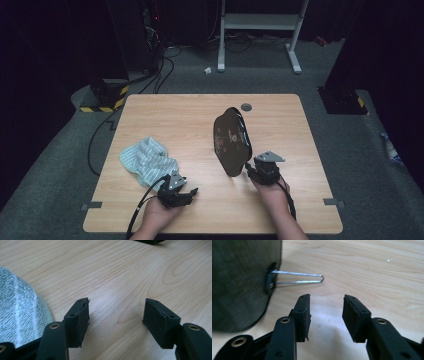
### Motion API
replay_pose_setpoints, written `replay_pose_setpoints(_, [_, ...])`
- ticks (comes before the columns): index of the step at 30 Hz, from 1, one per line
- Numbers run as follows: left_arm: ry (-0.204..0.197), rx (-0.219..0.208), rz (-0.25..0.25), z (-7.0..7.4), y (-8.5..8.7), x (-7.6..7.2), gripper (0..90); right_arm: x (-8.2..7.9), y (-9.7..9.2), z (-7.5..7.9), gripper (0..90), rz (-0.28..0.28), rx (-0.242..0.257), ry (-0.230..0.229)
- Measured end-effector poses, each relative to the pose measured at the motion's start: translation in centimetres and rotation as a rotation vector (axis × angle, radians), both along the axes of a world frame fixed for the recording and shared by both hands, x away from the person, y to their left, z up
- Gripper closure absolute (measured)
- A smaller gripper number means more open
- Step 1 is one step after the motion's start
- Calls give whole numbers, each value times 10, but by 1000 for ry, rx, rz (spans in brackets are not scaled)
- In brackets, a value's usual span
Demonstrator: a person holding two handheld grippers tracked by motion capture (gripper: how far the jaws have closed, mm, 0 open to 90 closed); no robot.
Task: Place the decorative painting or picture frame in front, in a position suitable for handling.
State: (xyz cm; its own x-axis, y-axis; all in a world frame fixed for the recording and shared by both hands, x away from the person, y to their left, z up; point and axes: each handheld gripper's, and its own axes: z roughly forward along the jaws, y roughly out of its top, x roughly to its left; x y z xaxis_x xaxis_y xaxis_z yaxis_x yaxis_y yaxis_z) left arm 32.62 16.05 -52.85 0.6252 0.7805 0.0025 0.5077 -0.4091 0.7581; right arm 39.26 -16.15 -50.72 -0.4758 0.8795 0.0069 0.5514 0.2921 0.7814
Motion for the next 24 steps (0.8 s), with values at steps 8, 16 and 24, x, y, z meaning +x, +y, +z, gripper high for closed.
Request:
replay_pose_setpoints(8, [-1,1,4,0,0,0,376,-38,-9,6,514,-4,36,-44])
replay_pose_setpoints(16, [0,-1,8,0,0,1,376,-65,-2,8,470,56,72,-53])
replay_pose_setpoints(24, [1,-2,8,0,-1,1,376,-68,14,16,414,81,114,-81])
